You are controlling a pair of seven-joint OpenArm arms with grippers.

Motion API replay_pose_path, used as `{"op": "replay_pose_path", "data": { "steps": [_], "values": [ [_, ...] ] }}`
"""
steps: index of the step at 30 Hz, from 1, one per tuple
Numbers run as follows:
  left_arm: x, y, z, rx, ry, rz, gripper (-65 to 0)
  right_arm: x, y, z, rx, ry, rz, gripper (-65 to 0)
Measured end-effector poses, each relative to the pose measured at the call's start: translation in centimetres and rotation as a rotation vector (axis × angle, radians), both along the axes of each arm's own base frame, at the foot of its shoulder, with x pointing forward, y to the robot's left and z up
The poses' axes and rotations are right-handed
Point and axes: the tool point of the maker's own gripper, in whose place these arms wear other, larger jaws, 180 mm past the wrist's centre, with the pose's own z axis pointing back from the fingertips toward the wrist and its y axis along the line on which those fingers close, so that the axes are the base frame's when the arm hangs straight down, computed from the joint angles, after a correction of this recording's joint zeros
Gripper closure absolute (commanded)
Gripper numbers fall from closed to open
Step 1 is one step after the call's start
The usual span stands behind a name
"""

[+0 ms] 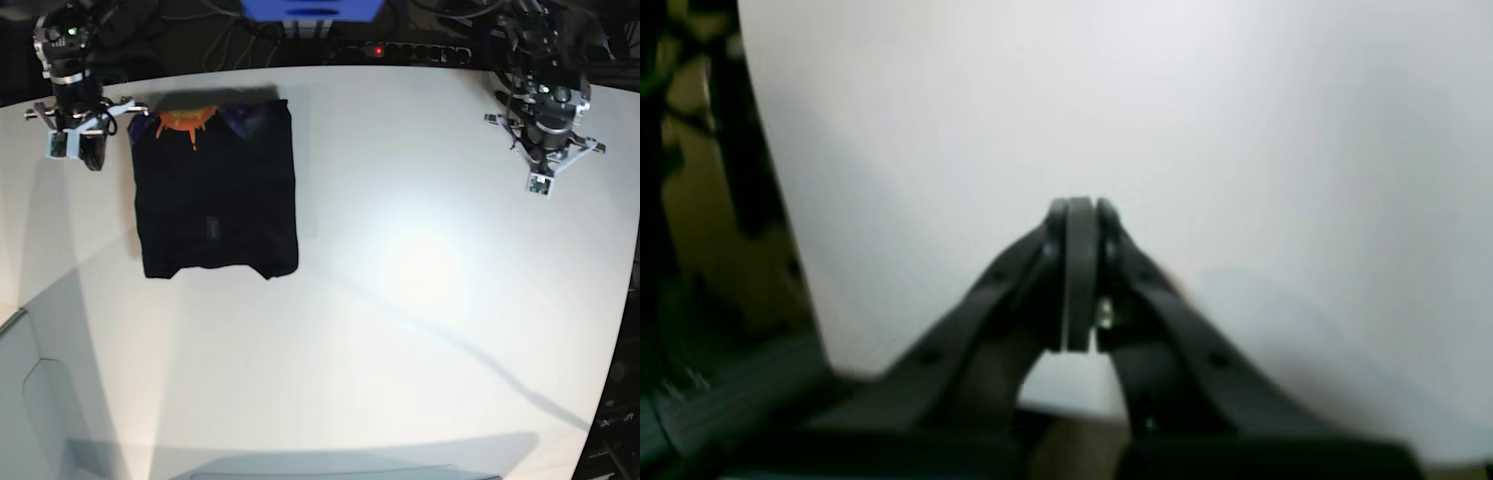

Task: Fold the T-shirt properly
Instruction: 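Press the right gripper on the bundle's printed collar edge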

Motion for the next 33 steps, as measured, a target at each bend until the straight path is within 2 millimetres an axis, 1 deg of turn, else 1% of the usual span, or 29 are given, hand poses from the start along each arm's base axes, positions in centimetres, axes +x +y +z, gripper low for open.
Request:
{"op": "replay_pose_path", "data": {
  "steps": [1,3,5,9,12,14,17,19,20,23,25,27,29,31,33],
  "values": [
    [-0.8,-0.2,-0.3,-0.015,0.007,0.013,-0.8,-0.2,1.0,-0.4,0.019,0.01,0.024,0.0],
    [-2.2,-0.4,-0.5,-0.027,0.018,0.035,0.0,0.1,3.0,0.0,0.073,-0.038,0.068,0.0],
    [-3.7,0.0,-0.7,-0.03,0.027,0.075,0.0,0.3,4.7,1.1,0.128,-0.12,0.102,0.0],
    [-7.9,1.4,-1.5,-0.024,0.099,0.164,0.0,-0.7,7.3,2.0,0.198,-0.195,0.153,0.0],
    [-10.5,1.5,-1.8,-0.057,0.163,0.114,0.0,-1.4,9.5,2.3,0.255,-0.218,0.192,0.0],
    [-11.8,2.3,-1.5,-0.075,0.153,0.167,0.0,-2.1,10.8,2.1,0.29,-0.211,0.21,0.0],
    [-14.5,4.8,-1.1,-0.041,0.171,0.273,0.0,-3.7,12.8,1.4,0.34,-0.16,0.243,0.0],
    [-16.2,5.5,-1.6,-0.05,0.196,0.328,0.0,-4.5,14.2,1.1,0.377,-0.135,0.265,0.0],
    [-16.7,5.7,-2.0,-0.059,0.207,0.343,0.0,-4.7,14.9,1.0,0.393,-0.13,0.275,0.0],
    [-17.4,6.1,-2.3,-0.071,0.206,0.371,0.0,-5.1,16.5,0.9,0.44,-0.121,0.297,0.0],
    [-17.8,6.3,-2.3,-0.066,0.208,0.383,0.0,-5.4,17.1,0.1,0.451,-0.097,0.306,0.0],
    [-18.0,6.3,-2.4,-0.066,0.22,0.387,0.0,-5.8,17.1,-1.4,0.417,-0.052,0.322,0.0],
    [-17.6,6.5,-2.3,-0.064,0.211,0.376,0.0,-5.4,17.0,-2.4,0.391,-0.031,0.333,0.0],
    [-17.5,6.6,-2.2,-0.06,0.207,0.372,0.0,-4.3,16.8,-2.0,0.385,-0.066,0.332,0.0],
    [-17.4,6.6,-2.2,-0.061,0.207,0.372,0.0,-3.5,16.1,-1.6,0.367,-0.091,0.323,0.0]
  ]
}}
